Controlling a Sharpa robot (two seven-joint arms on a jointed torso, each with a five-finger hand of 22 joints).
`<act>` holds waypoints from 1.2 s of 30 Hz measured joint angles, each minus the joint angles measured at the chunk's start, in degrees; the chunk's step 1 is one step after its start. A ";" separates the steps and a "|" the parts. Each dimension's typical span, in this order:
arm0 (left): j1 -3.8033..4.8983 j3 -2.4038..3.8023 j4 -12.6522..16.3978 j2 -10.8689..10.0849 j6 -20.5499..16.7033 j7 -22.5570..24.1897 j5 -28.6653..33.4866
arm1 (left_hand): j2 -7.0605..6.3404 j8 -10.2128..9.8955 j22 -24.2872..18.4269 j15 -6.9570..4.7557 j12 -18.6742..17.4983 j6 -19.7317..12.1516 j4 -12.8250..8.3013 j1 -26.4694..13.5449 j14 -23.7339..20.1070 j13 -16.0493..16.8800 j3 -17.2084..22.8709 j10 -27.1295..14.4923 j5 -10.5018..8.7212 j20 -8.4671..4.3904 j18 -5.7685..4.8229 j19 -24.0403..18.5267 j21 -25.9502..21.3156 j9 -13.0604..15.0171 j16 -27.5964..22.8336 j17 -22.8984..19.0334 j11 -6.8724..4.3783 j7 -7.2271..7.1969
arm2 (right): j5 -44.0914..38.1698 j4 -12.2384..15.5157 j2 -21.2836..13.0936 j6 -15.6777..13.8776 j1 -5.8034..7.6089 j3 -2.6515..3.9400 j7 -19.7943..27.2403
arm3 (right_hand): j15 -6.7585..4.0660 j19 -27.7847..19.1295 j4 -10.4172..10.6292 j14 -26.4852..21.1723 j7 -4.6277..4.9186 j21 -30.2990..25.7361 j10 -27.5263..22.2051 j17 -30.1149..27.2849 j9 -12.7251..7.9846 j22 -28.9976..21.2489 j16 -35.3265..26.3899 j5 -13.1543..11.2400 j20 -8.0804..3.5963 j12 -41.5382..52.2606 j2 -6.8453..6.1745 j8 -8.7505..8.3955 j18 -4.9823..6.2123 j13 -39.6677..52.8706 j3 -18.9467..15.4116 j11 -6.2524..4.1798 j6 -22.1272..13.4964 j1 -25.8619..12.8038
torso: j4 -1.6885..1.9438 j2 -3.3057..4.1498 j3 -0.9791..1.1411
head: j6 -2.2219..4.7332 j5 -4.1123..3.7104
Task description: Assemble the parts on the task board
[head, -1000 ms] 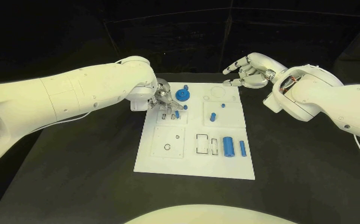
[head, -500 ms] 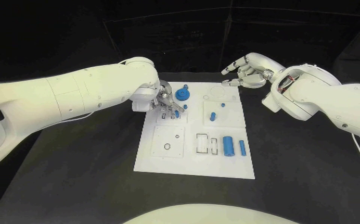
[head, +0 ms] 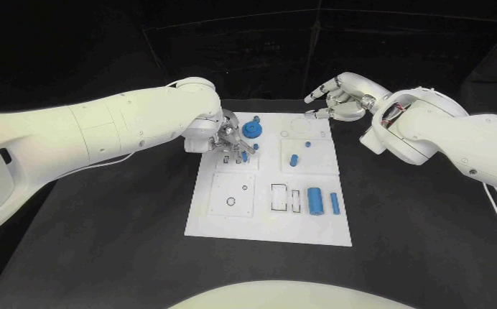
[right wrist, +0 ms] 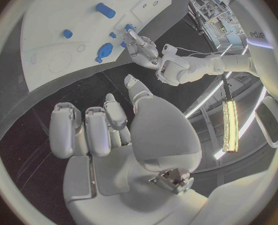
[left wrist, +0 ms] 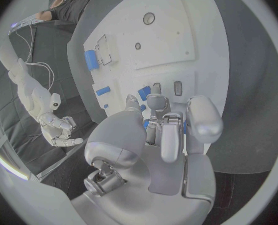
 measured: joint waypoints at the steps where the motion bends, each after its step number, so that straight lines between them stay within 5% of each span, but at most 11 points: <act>1: 0.00 0.00 -0.08 0.04 0.00 0.00 0.00 | 0.00 0.00 0.00 0.00 0.00 0.00 0.00 0.00 0.00 0.00 0.00 0.00 0.00 0.00 0.00 0.00 0.00 0.00 0.00 0.00 0.00 0.00 | -0.05 -0.02 0.04 0.02 0.00 0.00 -0.02 | 0.00 0.00 0.00 0.00 0.00 0.00 0.00 -0.01 0.00 0.00 0.00 0.18 0.00 0.00 0.10 0.00 0.00 0.00 0.00 0.00 0.00 0.10 | 0.00 0.01 0.00 | -0.01 0.00; 36: -0.09 0.00 -1.45 1.80 0.03 -0.03 -0.04 | 0.74 2.16 0.91 0.00 0.63 -1.43 -1.36 4.24 0.00 0.11 1.35 -0.20 0.00 0.00 -0.57 0.00 0.45 1.61 -0.01 0.00 -0.20 -0.22 | -1.41 -0.96 1.12 0.92 0.00 0.00 -1.23 | 0.00 0.00 0.15 0.00 0.00 0.00 0.00 0.29 0.00 0.15 -0.22 0.33 0.00 0.22 0.52 0.21 0.00 0.44 -0.15 0.00 0.00 0.52 | 0.06 0.03 -0.04 | -0.38 -0.30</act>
